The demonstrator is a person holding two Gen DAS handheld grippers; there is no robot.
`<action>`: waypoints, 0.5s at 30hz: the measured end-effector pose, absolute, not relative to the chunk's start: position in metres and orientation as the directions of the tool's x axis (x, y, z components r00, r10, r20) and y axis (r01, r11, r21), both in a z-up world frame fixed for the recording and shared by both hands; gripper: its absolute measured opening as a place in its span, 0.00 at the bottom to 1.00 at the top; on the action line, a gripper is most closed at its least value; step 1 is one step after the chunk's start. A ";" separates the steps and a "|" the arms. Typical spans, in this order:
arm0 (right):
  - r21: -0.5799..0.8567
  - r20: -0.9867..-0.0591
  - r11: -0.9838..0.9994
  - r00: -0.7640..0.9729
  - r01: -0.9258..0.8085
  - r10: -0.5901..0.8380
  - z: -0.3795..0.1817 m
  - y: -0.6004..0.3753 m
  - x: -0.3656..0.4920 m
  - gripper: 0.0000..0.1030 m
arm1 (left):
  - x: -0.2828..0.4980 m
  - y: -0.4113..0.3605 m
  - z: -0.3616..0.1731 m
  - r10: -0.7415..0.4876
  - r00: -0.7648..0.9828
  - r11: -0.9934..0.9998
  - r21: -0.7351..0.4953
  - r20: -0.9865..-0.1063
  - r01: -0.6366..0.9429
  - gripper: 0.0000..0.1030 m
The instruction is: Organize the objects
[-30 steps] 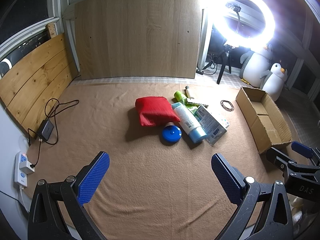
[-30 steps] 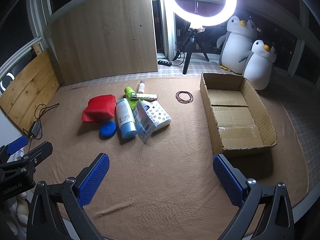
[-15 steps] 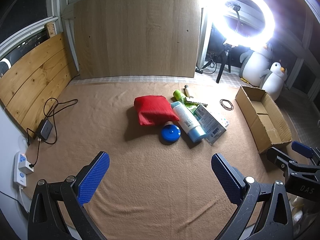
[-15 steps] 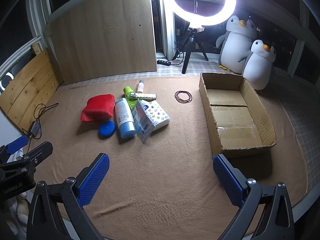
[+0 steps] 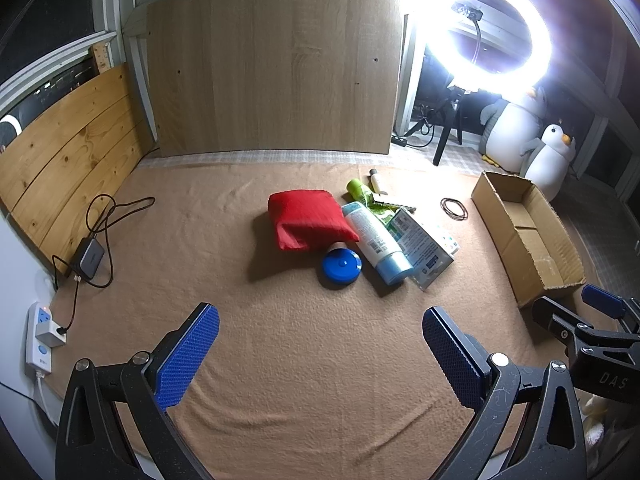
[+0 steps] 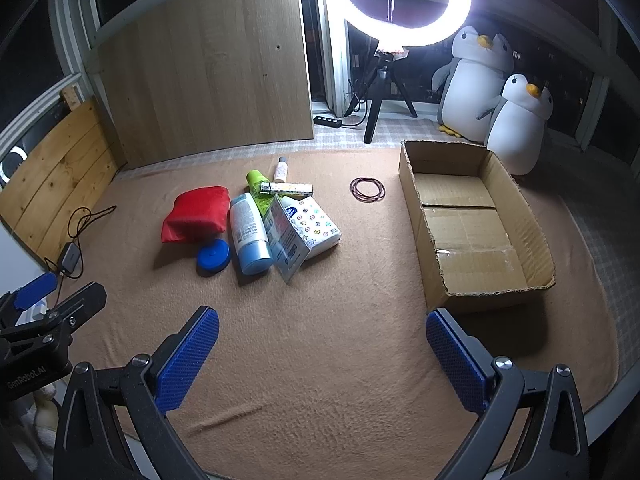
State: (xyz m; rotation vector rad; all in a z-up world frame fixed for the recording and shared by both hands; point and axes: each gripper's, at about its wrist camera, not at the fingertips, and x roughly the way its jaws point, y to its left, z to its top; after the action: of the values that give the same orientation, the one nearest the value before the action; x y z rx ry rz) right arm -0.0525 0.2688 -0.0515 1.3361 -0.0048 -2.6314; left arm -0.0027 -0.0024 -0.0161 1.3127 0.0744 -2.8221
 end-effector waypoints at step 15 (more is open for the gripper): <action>0.089 -0.805 -0.983 -0.570 0.158 -0.164 -0.056 0.270 -0.058 0.99 | -0.015 -0.005 -0.024 -0.006 -0.631 -0.999 -0.028 -0.776 0.044 1.00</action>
State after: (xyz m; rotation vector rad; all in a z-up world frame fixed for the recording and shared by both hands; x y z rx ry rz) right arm -0.0577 0.2696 -0.0565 1.3515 -0.0103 -2.6326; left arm -0.0153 -0.0047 -0.0239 1.3370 0.0688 -2.8118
